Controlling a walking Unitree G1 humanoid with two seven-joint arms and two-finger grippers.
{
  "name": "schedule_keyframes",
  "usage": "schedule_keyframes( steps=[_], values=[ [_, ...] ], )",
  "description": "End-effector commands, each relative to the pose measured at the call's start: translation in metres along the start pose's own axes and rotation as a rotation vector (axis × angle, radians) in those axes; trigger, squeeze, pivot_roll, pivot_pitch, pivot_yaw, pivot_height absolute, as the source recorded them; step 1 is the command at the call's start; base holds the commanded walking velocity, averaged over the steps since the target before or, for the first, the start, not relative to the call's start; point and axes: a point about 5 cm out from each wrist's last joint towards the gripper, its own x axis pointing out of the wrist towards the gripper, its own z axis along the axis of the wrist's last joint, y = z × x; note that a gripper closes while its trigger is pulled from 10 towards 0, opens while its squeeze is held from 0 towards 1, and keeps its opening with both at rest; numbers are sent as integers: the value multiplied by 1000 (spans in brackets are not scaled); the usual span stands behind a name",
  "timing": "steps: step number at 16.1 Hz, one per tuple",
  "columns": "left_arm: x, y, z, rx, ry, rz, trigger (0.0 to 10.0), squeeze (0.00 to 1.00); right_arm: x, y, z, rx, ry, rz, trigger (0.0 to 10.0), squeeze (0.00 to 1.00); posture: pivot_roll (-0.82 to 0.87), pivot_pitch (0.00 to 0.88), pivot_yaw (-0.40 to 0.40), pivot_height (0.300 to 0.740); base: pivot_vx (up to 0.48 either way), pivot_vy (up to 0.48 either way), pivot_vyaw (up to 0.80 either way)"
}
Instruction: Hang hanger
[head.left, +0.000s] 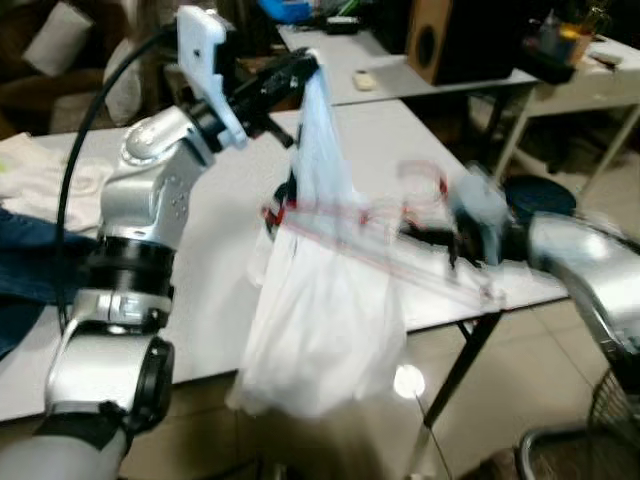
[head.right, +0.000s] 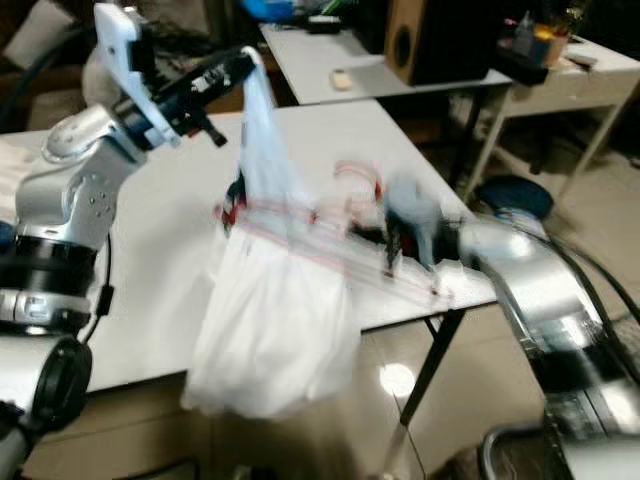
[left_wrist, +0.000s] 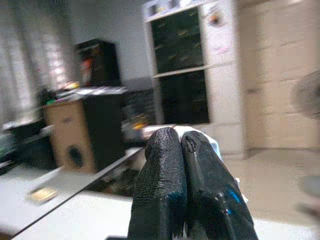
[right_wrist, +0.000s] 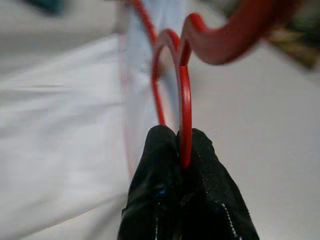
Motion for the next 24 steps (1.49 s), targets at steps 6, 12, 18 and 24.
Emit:
schedule_keyframes(
  steps=[6,12,18,24],
  values=[
    [-8,17,91,-45,-440,104,10000,0,-37,-94,130,-209,-579,-589,10000,0,-122,26,47,740,0,0,0],
    [-3,13,11,42,-38,265,10000,0,32,-32,29,-165,-277,-106,10000,0,-124,41,48,740,0,0,0],
    [-35,3,-124,106,530,534,10000,0,9,36,-43,-61,-165,137,10000,0,-150,63,75,740,0,0,0],
    [-71,39,-115,146,603,568,10000,251,-49,59,-36,-66,-87,192,10000,0,-152,48,96,740,0,0,0]
  ],
)
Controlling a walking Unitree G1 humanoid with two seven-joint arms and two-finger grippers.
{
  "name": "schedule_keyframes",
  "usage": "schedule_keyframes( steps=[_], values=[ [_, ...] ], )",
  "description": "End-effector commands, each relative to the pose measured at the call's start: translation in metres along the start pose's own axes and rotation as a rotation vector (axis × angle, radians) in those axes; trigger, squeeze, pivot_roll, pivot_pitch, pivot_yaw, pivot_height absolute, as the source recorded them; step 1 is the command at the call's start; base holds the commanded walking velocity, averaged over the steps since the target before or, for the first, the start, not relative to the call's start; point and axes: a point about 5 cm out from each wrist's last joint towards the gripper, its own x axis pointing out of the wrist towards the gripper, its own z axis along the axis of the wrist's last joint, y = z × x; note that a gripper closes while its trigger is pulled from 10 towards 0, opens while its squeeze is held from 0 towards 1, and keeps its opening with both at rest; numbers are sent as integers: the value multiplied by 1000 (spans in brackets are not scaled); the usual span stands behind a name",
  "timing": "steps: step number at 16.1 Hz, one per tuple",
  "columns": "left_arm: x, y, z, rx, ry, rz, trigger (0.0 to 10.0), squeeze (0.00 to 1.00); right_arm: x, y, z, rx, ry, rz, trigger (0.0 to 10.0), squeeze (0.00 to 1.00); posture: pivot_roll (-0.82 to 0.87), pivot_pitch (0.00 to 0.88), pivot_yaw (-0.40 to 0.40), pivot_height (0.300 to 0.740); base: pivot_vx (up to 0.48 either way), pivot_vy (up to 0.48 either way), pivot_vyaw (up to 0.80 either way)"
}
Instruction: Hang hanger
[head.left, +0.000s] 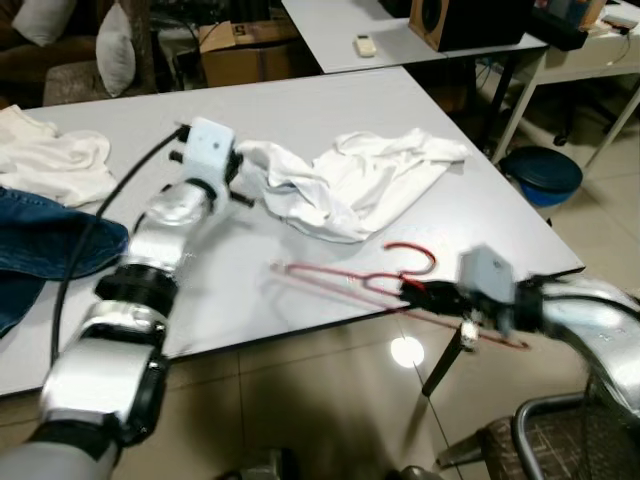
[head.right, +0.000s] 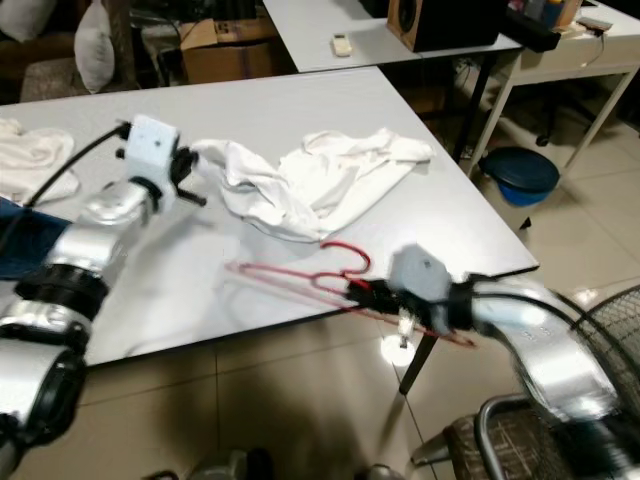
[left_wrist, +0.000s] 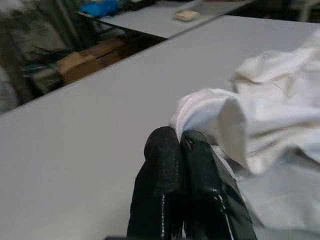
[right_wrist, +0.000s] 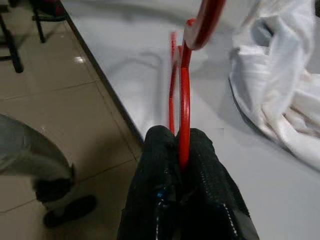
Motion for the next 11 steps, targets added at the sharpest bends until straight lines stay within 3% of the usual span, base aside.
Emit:
schedule_keyframes(
  steps=[1,4,6,11],
  values=[
    [-6,-6,-7,-29,2,-124,10000,1000,-18,-5,16,-11,-31,-86,10000,0,-151,42,101,740,0,0,0],
    [-19,-18,-16,-50,21,-284,10000,1000,-35,-5,21,30,-46,-222,10000,0,-157,31,117,740,0,0,0],
    [-40,-28,-27,43,57,-454,10000,1000,-45,9,21,105,-22,-291,10000,0,-160,29,123,740,0,0,0],
    [-75,-43,-42,206,212,-689,10000,1000,-49,28,19,251,-52,-338,10000,0,-168,31,157,740,0,0,0]
  ],
)
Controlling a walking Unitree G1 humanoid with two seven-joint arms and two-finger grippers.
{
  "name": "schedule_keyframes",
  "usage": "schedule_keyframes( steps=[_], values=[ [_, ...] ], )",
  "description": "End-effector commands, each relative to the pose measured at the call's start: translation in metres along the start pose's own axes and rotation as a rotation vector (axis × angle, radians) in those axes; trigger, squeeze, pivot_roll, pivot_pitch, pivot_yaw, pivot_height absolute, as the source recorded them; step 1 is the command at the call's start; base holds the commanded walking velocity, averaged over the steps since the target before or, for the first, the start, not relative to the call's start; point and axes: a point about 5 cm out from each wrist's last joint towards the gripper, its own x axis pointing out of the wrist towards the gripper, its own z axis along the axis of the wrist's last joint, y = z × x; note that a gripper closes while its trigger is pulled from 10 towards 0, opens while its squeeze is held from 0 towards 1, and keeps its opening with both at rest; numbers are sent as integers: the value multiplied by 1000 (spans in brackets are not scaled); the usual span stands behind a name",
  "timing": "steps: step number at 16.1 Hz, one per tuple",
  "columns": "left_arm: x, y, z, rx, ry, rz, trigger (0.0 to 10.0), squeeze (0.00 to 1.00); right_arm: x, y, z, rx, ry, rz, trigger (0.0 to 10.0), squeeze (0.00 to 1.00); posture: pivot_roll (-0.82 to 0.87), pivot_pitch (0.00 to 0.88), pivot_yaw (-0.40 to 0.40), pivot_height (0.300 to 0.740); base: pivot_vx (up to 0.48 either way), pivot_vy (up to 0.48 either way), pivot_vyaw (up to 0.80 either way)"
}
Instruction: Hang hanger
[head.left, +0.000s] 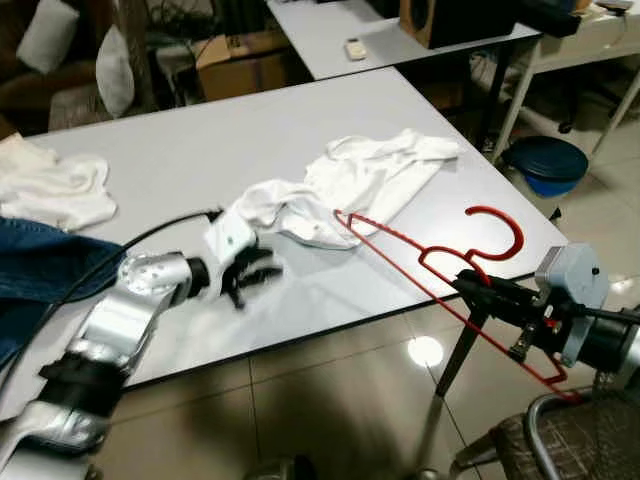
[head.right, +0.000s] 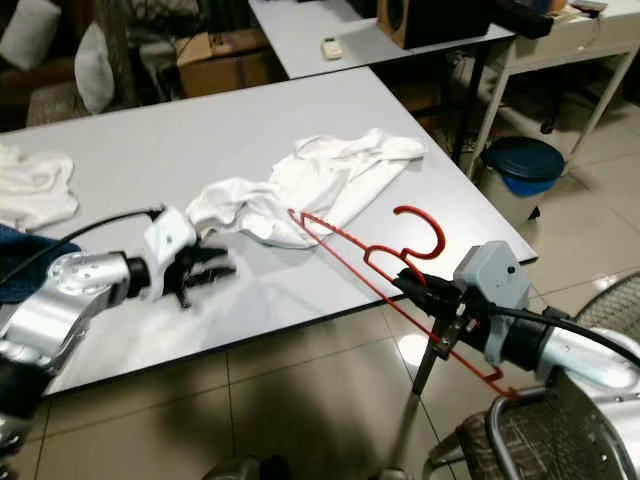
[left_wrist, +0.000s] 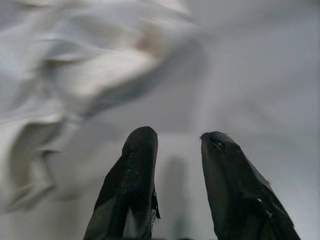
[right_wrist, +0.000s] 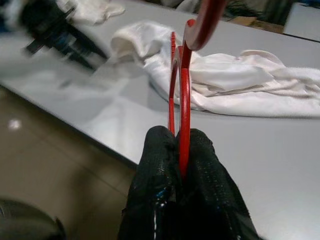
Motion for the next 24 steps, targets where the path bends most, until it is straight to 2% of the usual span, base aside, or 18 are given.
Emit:
schedule_keyframes(
  steps=[1,3,5,6,8,9,10,11,12,13,15,17,18,20,24],
  values=[
    [-9,-4,4,27,25,-67,10000,1000,0,2,3,45,-14,-26,10000,0,-158,26,159,740,0,0,0],
    [-20,-3,11,10,-14,-92,10000,1000,3,3,5,66,-20,-58,10000,0,-160,23,160,740,0,0,0],
    [-32,5,36,-106,-254,-35,10000,1000,8,-6,12,119,-102,-189,10000,0,-155,25,152,740,0,0,0],
    [-36,9,44,-163,-345,-1,10000,1000,12,-10,17,148,-159,-256,10000,0,-157,22,154,740,0,0,0],
    [-44,25,56,-262,-521,193,10000,1000,24,-11,30,165,-272,-384,10000,0,-153,19,155,740,0,0,0],
    [-46,29,56,-295,-552,272,10000,1000,29,-9,31,179,-288,-408,10000,0,-147,23,146,740,0,0,0],
    [-47,31,56,-305,-563,308,10000,1000,31,-8,31,190,-290,-413,10000,0,-147,23,146,740,0,0,0],
    [-48,32,50,-339,-555,399,10000,1000,38,-5,32,207,-286,-433,10000,0,-151,16,143,740,0,0,0],
    [-44,24,42,-365,-537,494,10000,988,48,3,32,222,-269,-462,10000,0,-143,15,128,740,0,0,0],
    [-40,17,34,-386,-517,550,10000,569,55,11,29,248,-256,-457,10000,0,-138,16,120,740,0,0,0],
    [-34,4,27,-413,-484,573,10000,0,65,23,27,288,-254,-448,10000,0,-127,20,84,740,0,0,0],
    [-33,-1,27,-426,-484,591,10000,0,68,27,28,302,-263,-448,10000,0,-115,22,68,740,0,0,0],
    [-33,-4,27,-422,-473,622,10000,0,71,28,29,259,-274,-456,10000,0,-92,27,28,740,0,0,0],
    [-37,-13,20,-413,-436,679,10000,0,76,28,32,152,-279,-492,10000,0,-82,32,3,740,0,0,0],
    [-39,-20,14,-406,-396,712,10000,0,73,30,27,149,-298,-507,10000,0,-81,49,-4,740,0,0,0]
  ],
)
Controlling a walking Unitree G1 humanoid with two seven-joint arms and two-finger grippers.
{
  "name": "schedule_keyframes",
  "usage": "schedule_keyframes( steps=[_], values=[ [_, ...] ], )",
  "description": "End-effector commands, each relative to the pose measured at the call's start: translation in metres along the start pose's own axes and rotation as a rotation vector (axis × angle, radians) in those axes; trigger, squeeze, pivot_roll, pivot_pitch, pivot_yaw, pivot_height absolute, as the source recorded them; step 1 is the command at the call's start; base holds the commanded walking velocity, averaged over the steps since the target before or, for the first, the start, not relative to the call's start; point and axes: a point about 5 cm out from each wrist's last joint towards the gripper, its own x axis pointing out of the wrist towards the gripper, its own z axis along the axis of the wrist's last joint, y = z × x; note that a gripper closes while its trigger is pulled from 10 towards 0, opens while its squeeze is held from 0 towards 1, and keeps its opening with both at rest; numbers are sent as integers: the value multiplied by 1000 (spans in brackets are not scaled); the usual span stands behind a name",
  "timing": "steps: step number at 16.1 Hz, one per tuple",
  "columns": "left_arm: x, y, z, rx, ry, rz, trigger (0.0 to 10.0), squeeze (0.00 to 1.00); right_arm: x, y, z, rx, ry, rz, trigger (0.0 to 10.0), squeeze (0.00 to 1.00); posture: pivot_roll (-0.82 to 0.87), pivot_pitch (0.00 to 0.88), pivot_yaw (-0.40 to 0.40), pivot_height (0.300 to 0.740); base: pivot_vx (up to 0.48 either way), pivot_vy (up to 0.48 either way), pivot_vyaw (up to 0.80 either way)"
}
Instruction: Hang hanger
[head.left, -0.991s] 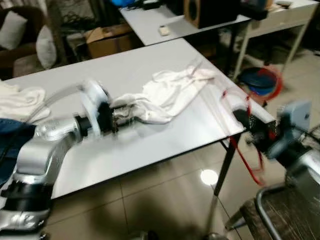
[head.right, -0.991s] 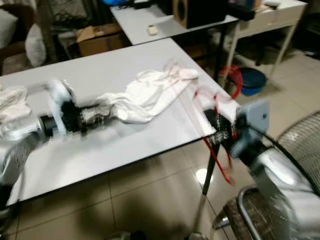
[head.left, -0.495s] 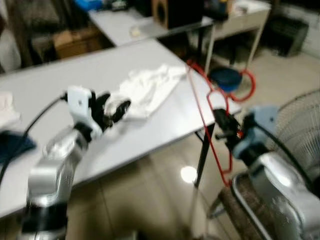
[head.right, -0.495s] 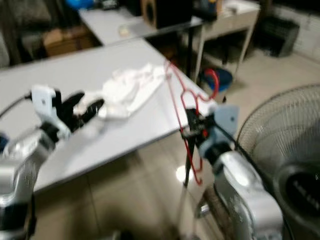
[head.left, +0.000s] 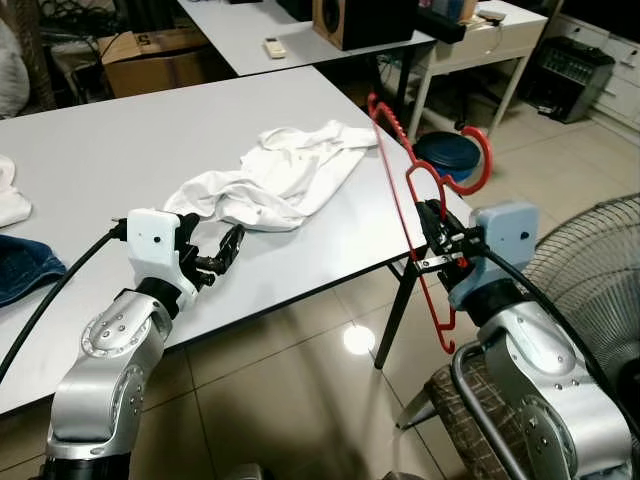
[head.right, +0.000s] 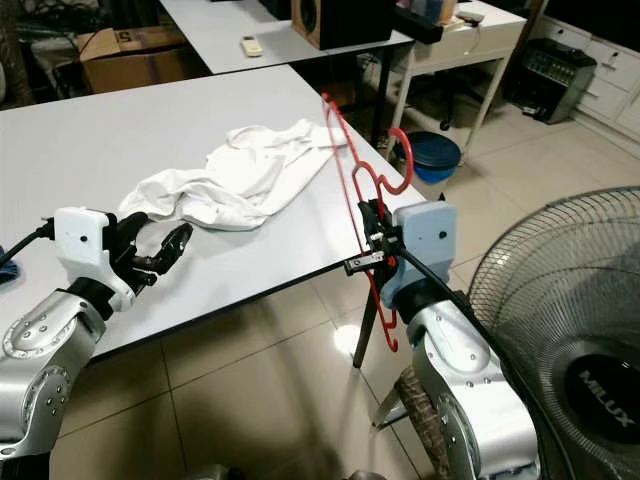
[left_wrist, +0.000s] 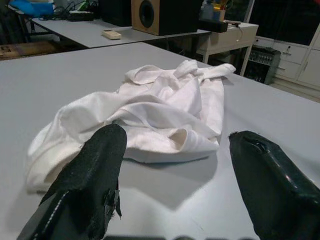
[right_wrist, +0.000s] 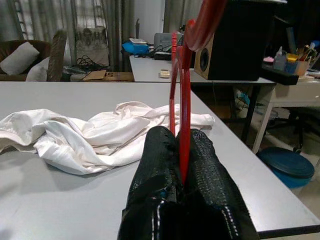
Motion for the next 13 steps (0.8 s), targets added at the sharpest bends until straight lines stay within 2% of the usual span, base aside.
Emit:
schedule_keyframes(
  steps=[1,2,7,11,13],
  values=[
    [1,-2,4,10,-8,0,10000,0,-2,-1,-2,-15,-5,-12,10000,0,-86,50,4,740,0,247,0],
    [2,-3,4,6,-8,-3,10000,0,-3,0,-3,-19,-7,-9,10000,0,-90,54,9,740,0,251,0],
    [8,-15,12,4,-48,-70,10000,0,-12,7,-2,-20,-47,27,10000,0,-94,53,34,740,0,280,800],
    [6,-11,15,28,-52,-61,10000,0,-9,9,-1,-21,-70,48,10000,0,-76,51,27,740,0,283,800],
    [8,-7,17,42,-49,-57,10000,0,-7,5,0,-70,-85,-14,10000,0,-78,47,32,740,0,287,800]
  ],
)
